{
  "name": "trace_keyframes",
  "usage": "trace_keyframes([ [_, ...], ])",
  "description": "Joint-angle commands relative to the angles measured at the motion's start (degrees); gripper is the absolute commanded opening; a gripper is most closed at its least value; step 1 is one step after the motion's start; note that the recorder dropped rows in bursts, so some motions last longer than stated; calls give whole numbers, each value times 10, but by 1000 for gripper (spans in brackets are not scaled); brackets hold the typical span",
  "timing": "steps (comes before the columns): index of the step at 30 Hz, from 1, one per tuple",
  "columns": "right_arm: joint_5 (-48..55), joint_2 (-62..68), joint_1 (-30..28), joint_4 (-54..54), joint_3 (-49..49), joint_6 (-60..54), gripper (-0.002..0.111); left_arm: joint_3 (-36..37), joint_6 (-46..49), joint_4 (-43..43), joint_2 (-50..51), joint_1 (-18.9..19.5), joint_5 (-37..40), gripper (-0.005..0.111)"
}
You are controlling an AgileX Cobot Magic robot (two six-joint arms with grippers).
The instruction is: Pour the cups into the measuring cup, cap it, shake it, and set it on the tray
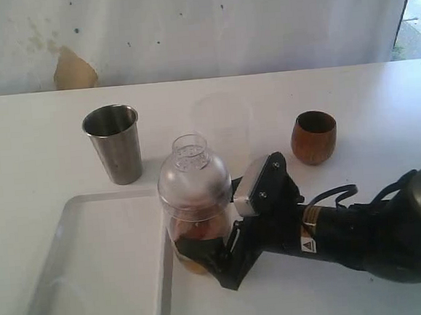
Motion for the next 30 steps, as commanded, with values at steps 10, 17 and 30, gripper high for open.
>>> trace_keyframes([
  [10,-7,36,30,0,-55,3,92,3,-1,3,-2,0,-6,0],
  [17,-7,36,30,0,-57,3,92,3,-1,3,-2,0,-6,0],
  [30,-54,36,30,-10,-57,3,92,3,-1,3,-2,0,-6,0],
])
